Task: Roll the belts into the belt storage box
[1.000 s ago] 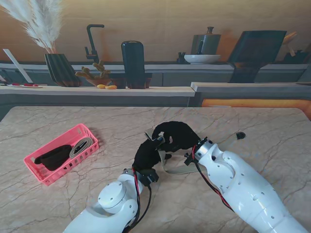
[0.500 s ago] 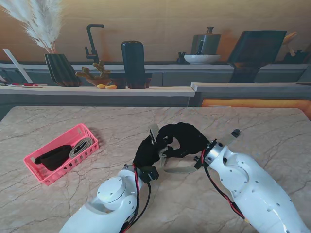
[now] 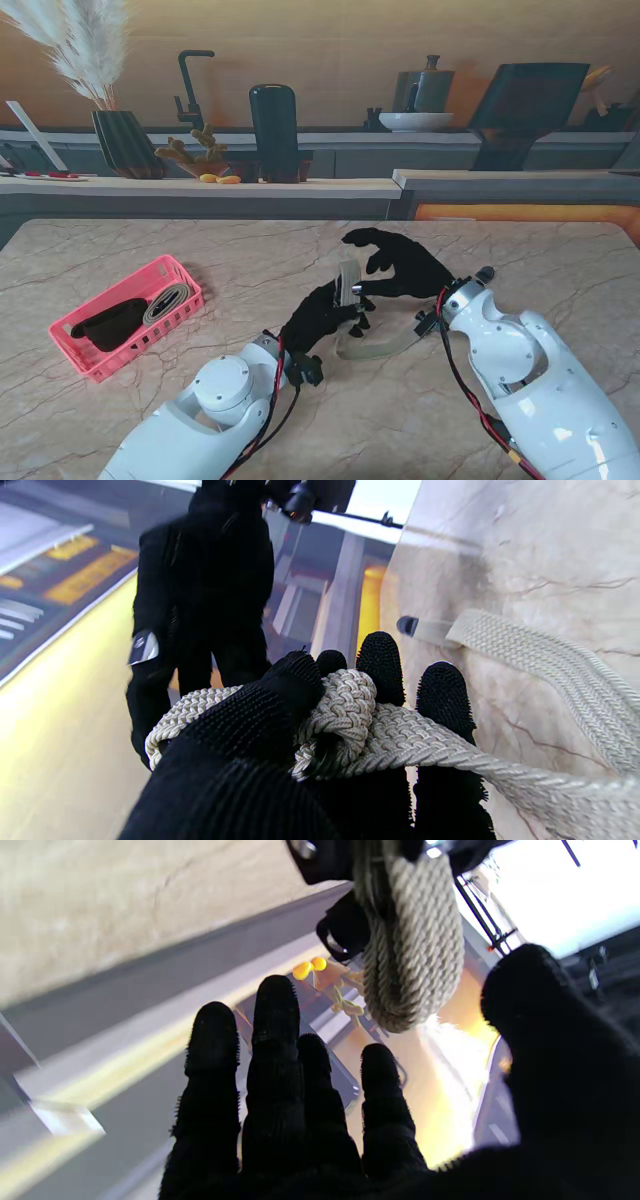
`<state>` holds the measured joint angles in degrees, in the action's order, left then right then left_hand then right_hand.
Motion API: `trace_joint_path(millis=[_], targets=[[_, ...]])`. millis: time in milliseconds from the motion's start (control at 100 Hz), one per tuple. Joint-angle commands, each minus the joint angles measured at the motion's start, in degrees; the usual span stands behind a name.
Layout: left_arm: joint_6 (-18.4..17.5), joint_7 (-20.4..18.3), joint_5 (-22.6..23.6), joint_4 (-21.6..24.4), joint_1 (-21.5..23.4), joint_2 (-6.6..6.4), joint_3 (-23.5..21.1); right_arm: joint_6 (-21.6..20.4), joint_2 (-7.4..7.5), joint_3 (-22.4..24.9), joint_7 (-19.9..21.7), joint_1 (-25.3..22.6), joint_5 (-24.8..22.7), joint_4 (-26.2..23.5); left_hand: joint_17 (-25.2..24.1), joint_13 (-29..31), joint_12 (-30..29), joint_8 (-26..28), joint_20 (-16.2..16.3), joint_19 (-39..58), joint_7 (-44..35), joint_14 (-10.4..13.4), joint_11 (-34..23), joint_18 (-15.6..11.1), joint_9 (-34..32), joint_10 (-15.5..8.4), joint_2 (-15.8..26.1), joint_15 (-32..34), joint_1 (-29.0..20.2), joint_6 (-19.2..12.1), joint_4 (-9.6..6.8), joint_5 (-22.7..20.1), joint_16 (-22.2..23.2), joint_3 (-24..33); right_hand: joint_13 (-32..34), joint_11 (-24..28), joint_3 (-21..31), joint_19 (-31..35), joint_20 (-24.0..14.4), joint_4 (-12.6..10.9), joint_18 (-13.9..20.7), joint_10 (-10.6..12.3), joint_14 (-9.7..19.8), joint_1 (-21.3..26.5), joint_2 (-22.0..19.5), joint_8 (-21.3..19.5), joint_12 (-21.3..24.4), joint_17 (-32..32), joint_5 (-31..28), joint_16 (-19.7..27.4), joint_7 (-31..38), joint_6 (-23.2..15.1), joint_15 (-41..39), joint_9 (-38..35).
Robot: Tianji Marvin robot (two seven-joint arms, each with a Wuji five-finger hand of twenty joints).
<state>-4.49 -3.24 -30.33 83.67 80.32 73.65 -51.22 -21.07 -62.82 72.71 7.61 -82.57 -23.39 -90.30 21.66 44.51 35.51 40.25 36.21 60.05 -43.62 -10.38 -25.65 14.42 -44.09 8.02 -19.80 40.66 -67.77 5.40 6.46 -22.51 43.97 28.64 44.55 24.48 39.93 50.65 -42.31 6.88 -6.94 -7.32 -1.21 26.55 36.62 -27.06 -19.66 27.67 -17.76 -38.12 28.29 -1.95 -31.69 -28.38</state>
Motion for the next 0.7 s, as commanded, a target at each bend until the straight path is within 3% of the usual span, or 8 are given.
trace_joint_path(millis=[0, 110, 250, 380, 500, 550, 590, 690], targets=[[-0.51, -0.61, 0.99, -0.44, -0.48, -0.78, 0.58, 1.43, 0.49, -0.35, 1.29, 0.86, 1.58, 0.57, -0.36, 0.76, 0.87, 1.76, 1.85, 1.03, -5.62, 0.04, -0.72, -0.13, -1.45, -1.31, 8.63, 1.23, -6.2, -5.92, -2.33, -4.01, 0.95, 2.01, -1.69, -0.09, -1.44, -0.34, -2.01, -1.71, 1.7, -0.88, 1.08, 1.5, -0.62, 0.48, 0.39, -0.42, -0.97, -2.22, -1.91, 1.14, -3.32, 1.45], [-1.59, -2.82, 3.11, -1.12, -1.3, -1.49, 1.54, 4.29, 0.82, -1.25, 5.78, 1.95, 7.18, 1.99, -0.39, 0.7, 1.08, 2.38, 2.09, 0.58, -5.32, -0.04, -0.3, -0.15, -1.5, -1.26, 8.73, 0.5, -6.2, -6.1, -2.24, -4.58, 0.91, 1.95, -1.41, 2.83, 1.29, 0.5, -3.18, -1.61, 1.8, -0.9, 1.52, 3.44, 0.43, -0.72, -1.23, 0.1, -8.14, -4.71, -1.2, 0.48, -8.3, -3.65], [-1.9, -4.11, 4.07, -1.34, -1.7, -1.9, 2.08, 5.1, 1.07, -2.66, 9.62, 3.15, 12.34, 3.82, -0.44, 0.43, 1.25, 3.25, 2.19, -0.4, -4.99, -0.25, 0.25, -0.5, -1.35, -1.25, 8.97, -0.5, -6.19, -6.16, -2.25, -5.04, 0.78, 1.84, 0.47, 4.42, 8.0, 1.4, -4.33, -0.89, 1.22, 2.96, 1.03, 5.73, 1.37, -3.63, -3.05, 0.77, -20.96, -5.95, 4.88, -6.61, -10.27, -15.29], [-1.7, -3.84, 3.58, -1.11, -1.45, -1.79, 1.98, 4.61, 1.87, -3.67, 13.89, 4.11, 14.68, 4.55, -0.41, 0.43, 1.35, 3.65, 2.11, -1.07, -4.75, -0.3, 0.39, -0.64, -1.38, -0.87, 8.97, -0.94, -6.2, -5.92, -2.24, -5.1, 0.68, 1.94, 0.93, 4.49, 6.52, 1.42, -4.76, 2.1, 1.27, 4.25, 0.69, 7.81, 2.7, 0.77, -4.6, 0.9, -23.46, -6.82, 9.78, -9.05, -10.05, -19.68], [-1.38, -3.47, 3.55, -0.89, -1.3, -1.75, 1.79, 3.24, 2.74, -4.8, 17.45, 5.16, 15.32, 5.13, -0.37, 0.48, 1.44, 3.93, 2.2, -1.17, -4.62, -0.25, 0.42, -0.64, -1.28, -0.94, 9.1, -0.96, -6.2, -5.7, -2.19, -5.07, 0.73, 1.92, -1.14, 3.22, 5.92, 0.29, -5.1, -1.02, 1.1, 4.17, 0.32, 5.29, 3.36, -1.04, -4.63, -1.1, -22.83, -6.57, 8.01, -8.86, -8.05, -18.88], [-1.18, -3.33, 3.48, -0.84, -1.24, -1.71, 1.68, 2.53, 2.89, -5.28, 17.6, 5.4, 14.9, 5.27, -0.36, 0.6, 1.54, 4.12, 2.25, -1.21, -4.6, -0.33, 0.34, -0.66, -1.37, -0.84, 9.04, -0.88, -6.19, -5.64, -2.18, -5.12, 0.81, 1.89, -1.05, 3.33, 5.84, 0.18, -5.45, -0.09, 0.92, 4.8, 0.28, 6.18, 3.38, -1.73, -4.83, -1.2, -23.43, -6.15, 8.42, -9.89, -7.04, -19.91], [-0.98, -3.07, 3.18, -0.74, -1.1, -1.61, 1.55, 1.96, 2.85, -5.62, 16.99, 5.48, 14.21, 5.35, -0.35, 0.7, 1.59, 4.25, 2.28, -1.23, -4.6, -0.31, 0.29, -0.66, -1.48, -0.93, 9.0, -0.81, -6.19, -5.63, -2.19, -5.16, 0.85, 1.91, 0.19, 3.58, 3.81, 0.3, -5.78, 2.88, 1.02, 5.75, 0.65, 9.71, 2.34, 3.33, -4.79, -0.47, -23.24, -5.92, 15.44, -12.87, -6.75, -22.71], [-0.42, -2.76, 2.1, -0.66, -0.92, -1.38, 1.3, 1.25, 2.22, -6.34, 13.33, 5.39, 11.85, 5.42, 0.12, 1.08, 1.59, 4.28, 2.35, -1.22, -4.07, -0.03, 0.54, -0.61, -2.05, -0.61, 8.3, -0.87, -6.19, -5.44, -2.17, -5.38, 0.75, 1.43, 3.96, 3.85, 0.33, 2.0, -5.63, 3.09, 0.66, 8.32, 1.01, 17.49, -3.79, 11.78, -5.72, 1.53, -30.12, -6.15, 27.07, -17.25, -8.44, -34.44]])
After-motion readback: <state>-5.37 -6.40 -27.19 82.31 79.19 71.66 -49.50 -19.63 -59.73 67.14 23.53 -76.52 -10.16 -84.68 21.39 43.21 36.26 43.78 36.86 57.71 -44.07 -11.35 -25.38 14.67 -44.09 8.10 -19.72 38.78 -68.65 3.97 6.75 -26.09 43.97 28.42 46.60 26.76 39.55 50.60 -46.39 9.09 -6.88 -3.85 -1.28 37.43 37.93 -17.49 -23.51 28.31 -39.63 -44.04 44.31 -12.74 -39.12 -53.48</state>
